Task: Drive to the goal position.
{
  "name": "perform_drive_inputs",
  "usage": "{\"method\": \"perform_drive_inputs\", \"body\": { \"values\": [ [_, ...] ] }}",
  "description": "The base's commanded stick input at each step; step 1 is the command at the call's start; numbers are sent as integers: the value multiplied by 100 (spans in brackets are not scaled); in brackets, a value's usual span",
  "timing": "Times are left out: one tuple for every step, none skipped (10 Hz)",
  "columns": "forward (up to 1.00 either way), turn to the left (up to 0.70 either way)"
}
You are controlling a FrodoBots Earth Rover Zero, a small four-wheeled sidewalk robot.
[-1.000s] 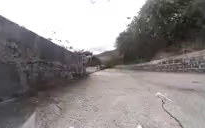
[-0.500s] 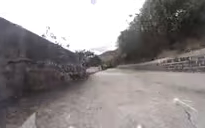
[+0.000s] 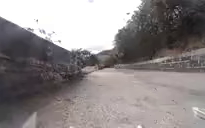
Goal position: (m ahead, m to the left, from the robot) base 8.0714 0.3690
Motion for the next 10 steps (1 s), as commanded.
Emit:
{"method": "perform_drive_inputs", "body": {
  "values": [
    [100, -30],
    [100, -15],
    [100, 0],
    [100, 0],
    [100, 0],
    [100, 0],
    [100, 0],
    [100, 0],
    [100, 0],
    [100, 0]
  ]
}}
